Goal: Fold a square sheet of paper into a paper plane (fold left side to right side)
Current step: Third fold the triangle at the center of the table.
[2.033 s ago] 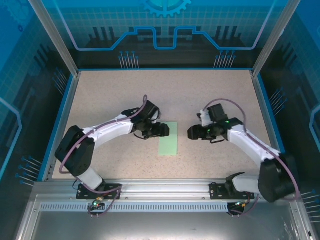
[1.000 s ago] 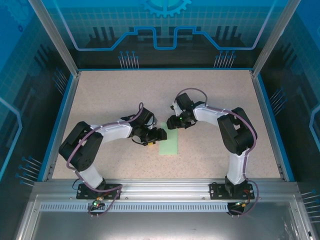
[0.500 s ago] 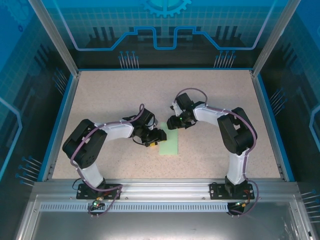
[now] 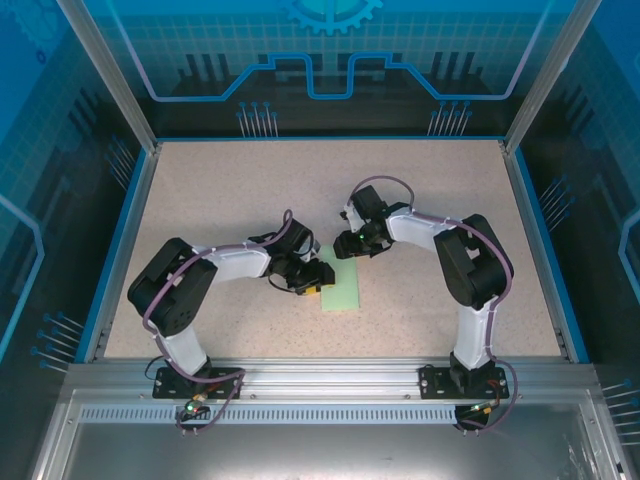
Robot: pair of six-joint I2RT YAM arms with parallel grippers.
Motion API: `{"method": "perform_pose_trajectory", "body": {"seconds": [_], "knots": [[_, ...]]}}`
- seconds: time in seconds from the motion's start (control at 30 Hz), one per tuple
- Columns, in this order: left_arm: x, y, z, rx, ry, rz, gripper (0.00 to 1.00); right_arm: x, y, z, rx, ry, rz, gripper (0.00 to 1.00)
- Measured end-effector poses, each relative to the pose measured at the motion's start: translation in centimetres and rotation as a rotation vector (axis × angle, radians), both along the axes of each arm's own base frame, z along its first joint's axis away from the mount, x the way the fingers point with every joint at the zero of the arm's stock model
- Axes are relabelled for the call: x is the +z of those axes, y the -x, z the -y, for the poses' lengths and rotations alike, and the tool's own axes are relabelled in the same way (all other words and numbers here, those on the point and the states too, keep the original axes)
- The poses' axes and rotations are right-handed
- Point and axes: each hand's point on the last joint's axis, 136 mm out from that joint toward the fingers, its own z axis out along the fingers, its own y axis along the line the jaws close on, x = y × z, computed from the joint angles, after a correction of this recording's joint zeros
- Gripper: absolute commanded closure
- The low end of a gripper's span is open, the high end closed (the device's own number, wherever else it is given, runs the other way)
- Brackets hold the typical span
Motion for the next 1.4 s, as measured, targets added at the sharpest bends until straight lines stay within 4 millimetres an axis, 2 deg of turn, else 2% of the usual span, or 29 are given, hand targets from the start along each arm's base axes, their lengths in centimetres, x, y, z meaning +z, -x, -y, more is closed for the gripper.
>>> {"method": "perform_pose_trajectory", "body": {"seconds": [0.3,0.6,0.7,0.8,0.9,1.03,1.1,1.2,1.4], "knots": [[0.6,0.2,-0.1,0.000,0.008,0.012,0.65,0.0,0.0,-0.1,0.001,-0.003,-0.001,0.49],[0.5,0.6,-0.4,0.013,0.005,-0.002,0.86,0.0,-0.1,-0.2,0.002,-0.008,-0.001,0.47],[0.5,0.6,-0.4,0.020,0.006,-0.007,0.91,0.1,-0.1,-0.3,0.004,-0.012,0.004,0.42],[0.6,0.7,-0.4,0.025,0.013,-0.003,0.94,0.5,-0.2,-0.3,0.012,-0.021,0.027,0.29],[0.7,0.9,-0.4,0.040,0.020,-0.009,0.96,2.0,0.1,0.2,0.018,-0.032,0.082,0.24],[1.0,1.0,-0.5,0.061,0.028,-0.017,0.97,6.2,1.3,1.2,0.028,-0.072,0.218,0.23],[1.2,1.0,-0.5,0.070,0.034,-0.020,0.97,8.5,2.6,1.7,0.045,-0.098,0.295,0.23],[1.4,0.9,-0.4,0.076,0.043,-0.019,0.97,9.8,6.2,2.0,0.097,-0.121,0.379,0.23],[1.6,1.0,-0.2,0.074,0.056,-0.029,0.97,7.1,15.4,1.9,0.282,-0.109,0.439,0.15]]}}
